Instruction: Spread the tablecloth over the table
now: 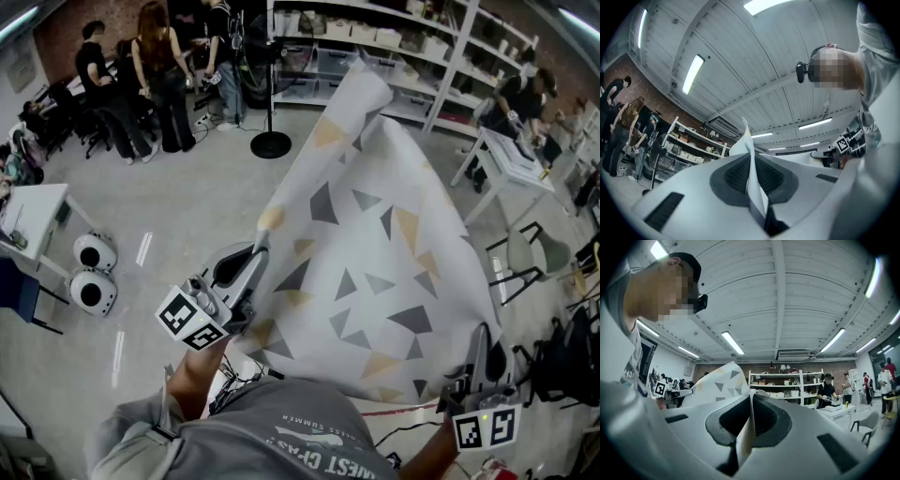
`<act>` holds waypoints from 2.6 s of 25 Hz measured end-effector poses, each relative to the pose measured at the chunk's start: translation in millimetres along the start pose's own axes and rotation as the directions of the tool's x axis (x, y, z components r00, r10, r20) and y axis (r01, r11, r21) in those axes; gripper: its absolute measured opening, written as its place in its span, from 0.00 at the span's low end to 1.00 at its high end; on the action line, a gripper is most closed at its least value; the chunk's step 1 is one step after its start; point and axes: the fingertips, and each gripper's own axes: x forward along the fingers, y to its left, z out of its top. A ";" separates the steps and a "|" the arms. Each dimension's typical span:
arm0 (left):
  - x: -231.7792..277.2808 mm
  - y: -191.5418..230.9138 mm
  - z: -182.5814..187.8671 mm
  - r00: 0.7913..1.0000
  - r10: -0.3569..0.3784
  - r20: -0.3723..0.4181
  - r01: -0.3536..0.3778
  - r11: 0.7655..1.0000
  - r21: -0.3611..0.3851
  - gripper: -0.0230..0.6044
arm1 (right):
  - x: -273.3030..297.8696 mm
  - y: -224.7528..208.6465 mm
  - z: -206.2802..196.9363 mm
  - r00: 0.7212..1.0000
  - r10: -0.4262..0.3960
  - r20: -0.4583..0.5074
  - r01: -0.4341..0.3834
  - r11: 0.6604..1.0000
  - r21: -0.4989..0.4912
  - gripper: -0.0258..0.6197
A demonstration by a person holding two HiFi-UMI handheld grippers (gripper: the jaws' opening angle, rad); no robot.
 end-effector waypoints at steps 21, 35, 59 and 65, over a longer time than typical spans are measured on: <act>9.8 72.1 -14.3 0.994 -0.101 0.033 0.103 0.992 -0.070 0.07 | 33.4 39.4 -4.6 0.994 -0.110 0.000 0.110 0.994 -0.007 0.06; 80.4 52.0 -42.6 0.997 -0.075 -0.011 0.075 0.996 -0.054 0.07 | 49.5 -49.6 -18.2 0.996 -0.090 0.016 0.089 0.994 0.068 0.06; 144.4 -1.3 -92.0 0.998 0.061 -0.016 -0.061 0.998 -0.001 0.07 | 66.9 -173.3 -40.7 0.998 0.047 0.037 -0.050 0.994 0.094 0.06; 168.8 16.3 -105.2 0.999 0.030 -0.036 -0.031 0.999 -0.024 0.07 | 81.6 -182.6 -47.1 1.000 0.011 0.023 -0.013 0.995 0.103 0.06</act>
